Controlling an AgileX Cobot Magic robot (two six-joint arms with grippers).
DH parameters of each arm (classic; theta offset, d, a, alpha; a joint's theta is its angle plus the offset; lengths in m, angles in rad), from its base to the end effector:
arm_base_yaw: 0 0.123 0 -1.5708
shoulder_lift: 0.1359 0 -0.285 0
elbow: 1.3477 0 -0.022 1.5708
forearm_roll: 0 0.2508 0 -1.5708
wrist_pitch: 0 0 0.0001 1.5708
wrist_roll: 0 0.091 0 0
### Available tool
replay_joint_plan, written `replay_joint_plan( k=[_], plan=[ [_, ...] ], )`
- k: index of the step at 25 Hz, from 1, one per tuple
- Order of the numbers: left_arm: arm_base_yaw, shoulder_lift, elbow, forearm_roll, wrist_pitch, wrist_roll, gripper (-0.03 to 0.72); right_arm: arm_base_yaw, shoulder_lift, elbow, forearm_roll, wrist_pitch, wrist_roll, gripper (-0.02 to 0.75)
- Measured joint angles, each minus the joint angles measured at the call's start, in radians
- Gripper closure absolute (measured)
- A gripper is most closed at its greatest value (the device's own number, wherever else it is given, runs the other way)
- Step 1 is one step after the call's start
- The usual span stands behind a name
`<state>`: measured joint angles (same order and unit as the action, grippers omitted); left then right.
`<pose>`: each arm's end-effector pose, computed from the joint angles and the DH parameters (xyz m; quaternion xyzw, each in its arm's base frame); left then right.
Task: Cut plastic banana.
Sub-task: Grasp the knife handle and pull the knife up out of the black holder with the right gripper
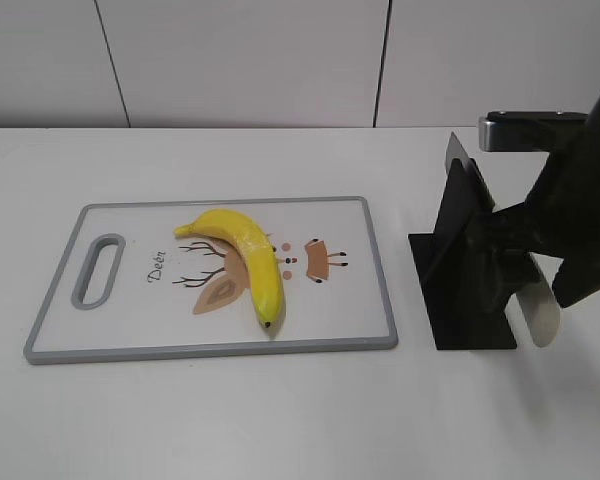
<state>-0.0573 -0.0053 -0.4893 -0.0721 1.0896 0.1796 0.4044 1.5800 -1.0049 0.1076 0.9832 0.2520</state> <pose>-0.0061 -0.0055 0.2722 0.1036 0.8552 -0.0050 0.5077 0.2563 0.1185 0.2167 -0.0485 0.9965 0.0598 0.0322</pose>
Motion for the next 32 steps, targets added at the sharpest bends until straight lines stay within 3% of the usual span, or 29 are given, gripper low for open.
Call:
replay_joint_plan(
  k=[5, 11, 22, 32],
  plan=[
    [0.0, 0.0, 0.0, 0.0, 0.0, 0.0, 0.182, 0.0, 0.031, 0.0, 0.0, -0.002, 0.033, 0.293],
    [0.0, 0.0, 0.0, 0.0, 0.0, 0.0, 0.182, 0.0, 0.033, 0.0, 0.042, -0.006, 0.044, 0.57],
    [0.0, 0.0, 0.0, 0.0, 0.0, 0.0, 0.182, -0.001, -0.007, 0.0, 0.081, 0.006, 0.052, 0.568],
    [0.0, 0.0, 0.0, 0.0, 0.0, 0.0, 0.183, 0.0, -0.137, -0.081, 0.07, 0.117, 0.067, 0.568]
  ],
)
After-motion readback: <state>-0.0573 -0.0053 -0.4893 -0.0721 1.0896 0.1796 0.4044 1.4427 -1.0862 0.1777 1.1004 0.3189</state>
